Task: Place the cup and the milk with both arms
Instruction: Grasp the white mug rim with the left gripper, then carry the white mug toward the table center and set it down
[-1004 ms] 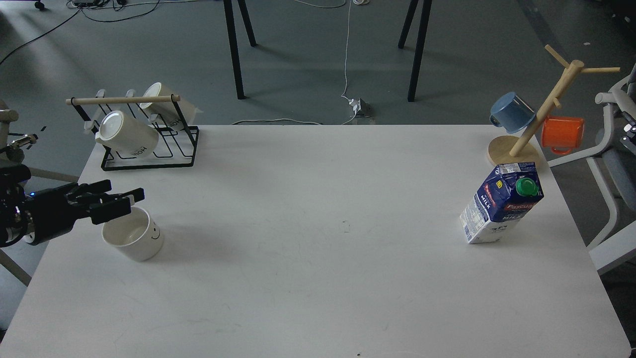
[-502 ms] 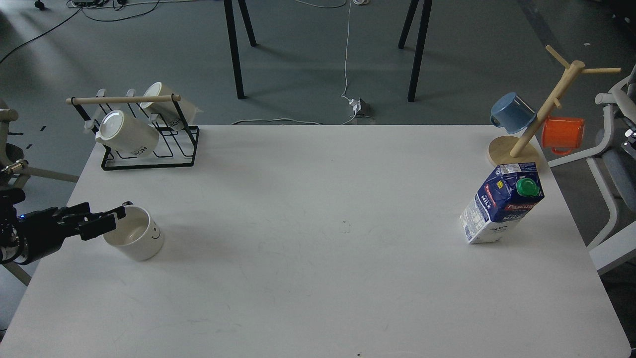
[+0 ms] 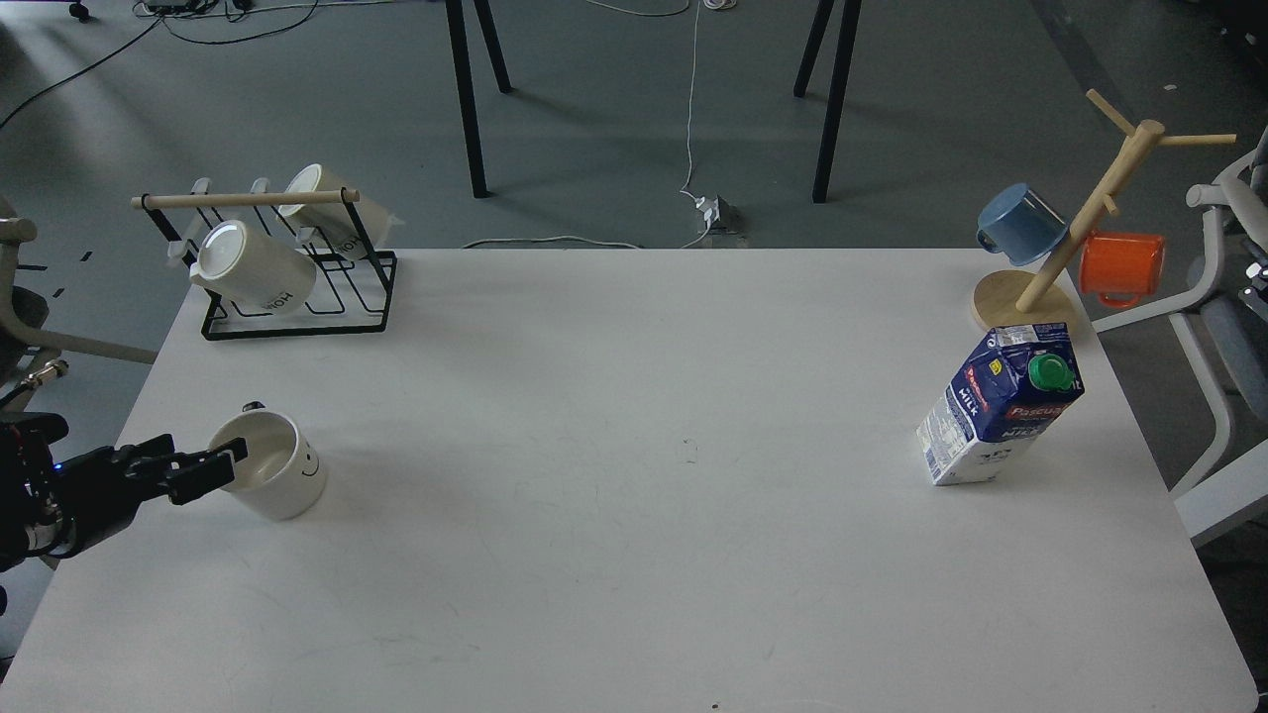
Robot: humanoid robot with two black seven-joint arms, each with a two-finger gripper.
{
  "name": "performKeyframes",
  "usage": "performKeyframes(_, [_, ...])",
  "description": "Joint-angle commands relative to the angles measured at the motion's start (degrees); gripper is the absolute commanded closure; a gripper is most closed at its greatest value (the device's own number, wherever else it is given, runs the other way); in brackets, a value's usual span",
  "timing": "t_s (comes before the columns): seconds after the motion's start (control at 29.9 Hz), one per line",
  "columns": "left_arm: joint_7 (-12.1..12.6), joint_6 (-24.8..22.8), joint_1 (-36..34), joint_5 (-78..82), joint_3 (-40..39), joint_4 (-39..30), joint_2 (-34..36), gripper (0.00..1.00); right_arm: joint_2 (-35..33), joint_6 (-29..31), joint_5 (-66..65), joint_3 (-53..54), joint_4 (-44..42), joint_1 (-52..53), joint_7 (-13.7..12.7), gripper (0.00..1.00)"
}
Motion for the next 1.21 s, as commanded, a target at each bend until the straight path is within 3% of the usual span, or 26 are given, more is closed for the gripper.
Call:
performKeyframes(0.0, [0.0, 0.0, 0.0, 0.0, 0.0, 0.7, -0.5, 0.01, 0.0, 0.0, 0.0, 0.0, 0.0, 0.0, 0.0, 0.01])
performKeyframes(0.1, [0.0, 0.3, 0.0, 0.0, 0.0, 1.1, -1.2, 0.04, 0.0, 0.0, 0.0, 0.0, 0.0, -0.3, 0.0, 0.01])
performKeyframes(0.47, [0.0, 2.8, 0.3, 0.0, 0.1, 1.2, -1.8, 0.38, 0.0, 0.0, 0.0, 0.0, 0.0, -1.1, 0.1, 0.01])
performKeyframes(0.6, [0.0, 3.0, 0.2, 0.0, 2.0, 1.1, -1.8, 0.56, 0.0, 0.0, 0.1, 0.0, 0.0, -1.1, 0.1, 0.01])
performKeyframes(0.77, [0.0, 3.0, 0.4, 0.0, 2.5, 1.1, -1.3, 0.88, 0.0, 0.0, 0.1, 0.0, 0.0, -1.3, 0.1, 0.01])
performKeyframes(1.04, [0.0, 3.2, 0.0, 0.0, 3.2, 0.9, -1.4, 0.98, 0.0, 0.0, 0.1, 0.0, -0.1, -1.7, 0.1, 0.01])
performKeyframes(1.17, [0.0, 6.5, -0.4, 0.0, 3.2, 0.9, -1.3, 0.99, 0.0, 0.0, 0.2, 0.0, 0.0, -1.9, 0.1, 0.01])
